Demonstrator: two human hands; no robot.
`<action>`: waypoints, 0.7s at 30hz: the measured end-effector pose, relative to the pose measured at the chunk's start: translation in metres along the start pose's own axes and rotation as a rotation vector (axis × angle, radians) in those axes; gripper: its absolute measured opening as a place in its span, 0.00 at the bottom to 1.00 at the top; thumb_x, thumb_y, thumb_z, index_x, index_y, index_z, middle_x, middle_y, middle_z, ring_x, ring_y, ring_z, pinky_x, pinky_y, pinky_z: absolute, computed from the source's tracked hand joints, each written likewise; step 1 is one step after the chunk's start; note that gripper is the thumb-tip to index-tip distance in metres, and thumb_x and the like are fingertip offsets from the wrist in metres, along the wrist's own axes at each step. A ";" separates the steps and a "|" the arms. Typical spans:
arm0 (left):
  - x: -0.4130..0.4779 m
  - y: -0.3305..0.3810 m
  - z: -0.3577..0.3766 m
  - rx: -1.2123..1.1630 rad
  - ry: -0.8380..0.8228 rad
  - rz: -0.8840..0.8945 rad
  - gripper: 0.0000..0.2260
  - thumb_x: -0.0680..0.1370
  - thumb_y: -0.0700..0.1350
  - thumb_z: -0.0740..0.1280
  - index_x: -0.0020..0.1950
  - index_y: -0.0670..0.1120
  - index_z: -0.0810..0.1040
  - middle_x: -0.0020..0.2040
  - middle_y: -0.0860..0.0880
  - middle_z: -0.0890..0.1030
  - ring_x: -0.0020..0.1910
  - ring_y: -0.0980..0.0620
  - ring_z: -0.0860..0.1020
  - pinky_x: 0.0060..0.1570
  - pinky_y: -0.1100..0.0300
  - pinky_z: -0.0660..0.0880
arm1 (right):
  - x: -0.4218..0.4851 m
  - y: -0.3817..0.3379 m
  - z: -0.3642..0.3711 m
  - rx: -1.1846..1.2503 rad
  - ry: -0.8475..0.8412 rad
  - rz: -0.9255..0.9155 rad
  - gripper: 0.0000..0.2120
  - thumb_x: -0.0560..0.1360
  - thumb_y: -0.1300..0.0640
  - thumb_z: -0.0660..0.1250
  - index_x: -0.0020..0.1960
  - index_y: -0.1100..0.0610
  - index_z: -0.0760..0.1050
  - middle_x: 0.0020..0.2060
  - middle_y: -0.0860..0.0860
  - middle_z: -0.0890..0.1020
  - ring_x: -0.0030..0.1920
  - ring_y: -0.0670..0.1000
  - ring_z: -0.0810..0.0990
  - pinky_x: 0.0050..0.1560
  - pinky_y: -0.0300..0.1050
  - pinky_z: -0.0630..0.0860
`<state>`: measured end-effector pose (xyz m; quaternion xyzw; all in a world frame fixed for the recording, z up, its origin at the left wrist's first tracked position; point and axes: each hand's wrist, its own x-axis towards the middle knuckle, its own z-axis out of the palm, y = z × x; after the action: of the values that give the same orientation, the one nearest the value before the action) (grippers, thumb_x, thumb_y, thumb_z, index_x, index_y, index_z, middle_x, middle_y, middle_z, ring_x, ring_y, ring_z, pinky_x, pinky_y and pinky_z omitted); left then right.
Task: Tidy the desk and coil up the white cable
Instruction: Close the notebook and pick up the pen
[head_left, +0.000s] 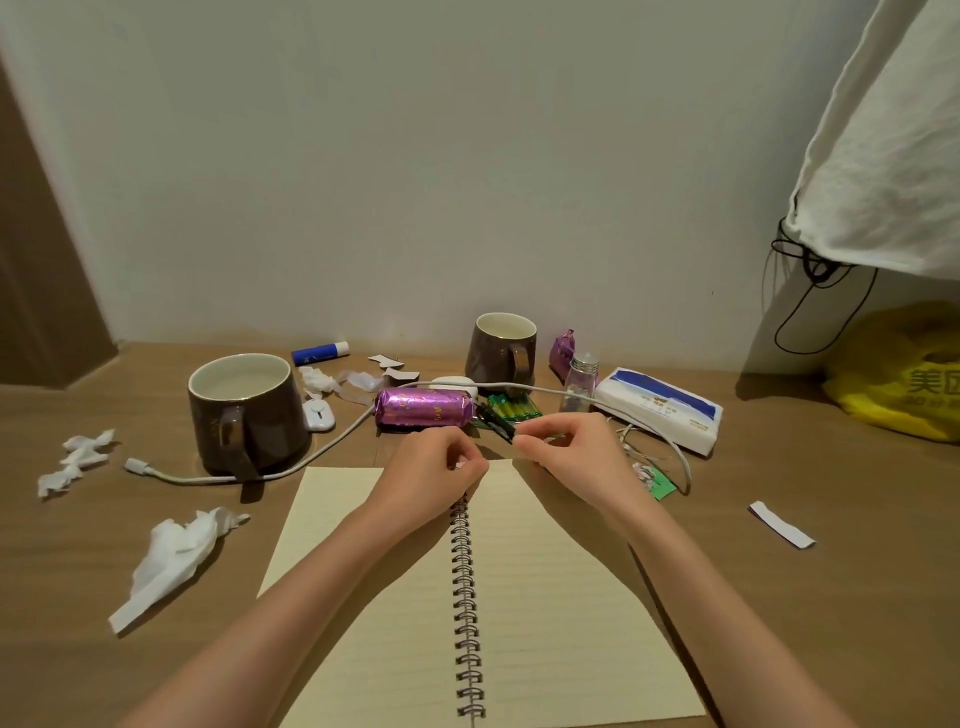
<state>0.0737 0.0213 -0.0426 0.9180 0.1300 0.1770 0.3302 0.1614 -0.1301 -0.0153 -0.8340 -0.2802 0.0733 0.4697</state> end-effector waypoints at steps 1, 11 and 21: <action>0.001 -0.002 0.001 0.024 0.005 -0.012 0.04 0.75 0.49 0.67 0.44 0.50 0.80 0.43 0.55 0.82 0.44 0.57 0.78 0.46 0.58 0.77 | 0.000 0.001 0.004 -0.060 0.007 -0.012 0.07 0.74 0.53 0.70 0.51 0.51 0.83 0.41 0.41 0.80 0.45 0.42 0.78 0.40 0.34 0.72; 0.009 -0.016 0.007 0.042 -0.036 -0.075 0.09 0.75 0.50 0.64 0.35 0.57 0.78 0.38 0.57 0.81 0.49 0.48 0.76 0.52 0.49 0.75 | -0.005 0.000 0.027 -0.266 0.029 -0.112 0.09 0.73 0.52 0.71 0.53 0.50 0.83 0.48 0.45 0.85 0.41 0.37 0.77 0.36 0.28 0.69; 0.011 -0.021 0.005 0.040 -0.014 -0.116 0.13 0.77 0.50 0.63 0.36 0.49 0.81 0.41 0.51 0.81 0.52 0.48 0.73 0.52 0.57 0.59 | -0.009 -0.001 0.011 -0.250 -0.122 -0.047 0.14 0.73 0.54 0.72 0.58 0.50 0.80 0.49 0.42 0.79 0.44 0.40 0.77 0.42 0.34 0.76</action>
<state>0.0829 0.0380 -0.0570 0.9165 0.1843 0.1486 0.3225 0.1492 -0.1258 -0.0217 -0.8733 -0.3344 0.0772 0.3457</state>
